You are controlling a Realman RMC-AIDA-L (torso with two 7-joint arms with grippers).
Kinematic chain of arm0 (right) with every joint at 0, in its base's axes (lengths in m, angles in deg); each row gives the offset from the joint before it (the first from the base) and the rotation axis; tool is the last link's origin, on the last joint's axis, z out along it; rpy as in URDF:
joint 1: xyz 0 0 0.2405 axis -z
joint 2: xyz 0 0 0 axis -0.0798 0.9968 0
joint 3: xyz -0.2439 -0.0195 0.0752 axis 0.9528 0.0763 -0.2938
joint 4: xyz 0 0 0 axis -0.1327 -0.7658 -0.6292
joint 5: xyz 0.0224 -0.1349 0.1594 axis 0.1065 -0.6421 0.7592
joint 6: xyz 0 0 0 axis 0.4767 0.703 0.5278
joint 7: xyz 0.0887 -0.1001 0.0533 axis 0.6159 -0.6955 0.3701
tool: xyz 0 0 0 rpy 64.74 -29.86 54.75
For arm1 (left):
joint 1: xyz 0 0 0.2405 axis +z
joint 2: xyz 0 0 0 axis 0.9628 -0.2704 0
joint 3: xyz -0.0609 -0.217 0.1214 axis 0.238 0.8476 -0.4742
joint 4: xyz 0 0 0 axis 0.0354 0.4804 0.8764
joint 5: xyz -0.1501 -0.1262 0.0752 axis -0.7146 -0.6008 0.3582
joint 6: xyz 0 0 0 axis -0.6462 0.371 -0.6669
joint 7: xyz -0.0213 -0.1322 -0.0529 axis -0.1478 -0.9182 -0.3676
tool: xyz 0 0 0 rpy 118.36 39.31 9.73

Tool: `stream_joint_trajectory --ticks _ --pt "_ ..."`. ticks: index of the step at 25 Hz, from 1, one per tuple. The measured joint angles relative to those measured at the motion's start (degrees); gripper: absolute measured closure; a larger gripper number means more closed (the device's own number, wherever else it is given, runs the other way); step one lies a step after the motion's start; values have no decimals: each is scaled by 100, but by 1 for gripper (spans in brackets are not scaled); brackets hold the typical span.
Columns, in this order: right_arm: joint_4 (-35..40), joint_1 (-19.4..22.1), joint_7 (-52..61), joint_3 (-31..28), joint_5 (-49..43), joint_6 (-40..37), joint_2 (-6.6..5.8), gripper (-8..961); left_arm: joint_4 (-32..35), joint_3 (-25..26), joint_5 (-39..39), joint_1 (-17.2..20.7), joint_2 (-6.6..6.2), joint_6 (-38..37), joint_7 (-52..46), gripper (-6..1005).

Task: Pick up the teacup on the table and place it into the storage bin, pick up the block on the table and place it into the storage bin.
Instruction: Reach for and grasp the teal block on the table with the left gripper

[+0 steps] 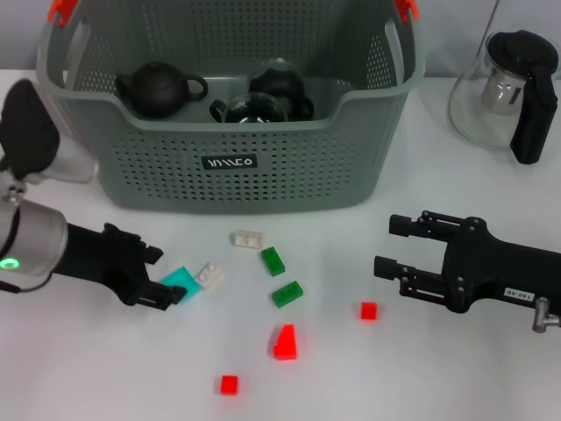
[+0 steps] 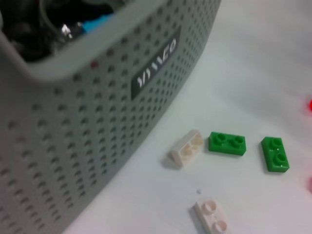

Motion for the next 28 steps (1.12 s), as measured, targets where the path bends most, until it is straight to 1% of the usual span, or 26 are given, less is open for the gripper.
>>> stream_joint_trajectory --ticks 5,12,17,28 --pt "-3 8 -9 0 0 4 -3 270 -480 -209 -84 -20 0 502 34 268" --pt "-1 7 -14 1 -21 4 -6 270 -547 -317 -90 -59 0 683 48 268" --pt "6 9 -15 0 -22 4 -6 270 -589 -501 -27 -80 0 855 15 267" --pt "17 -13 -8 0 -17 -2 -15 269 -614 -507 92 -123 0 924 -43 267"
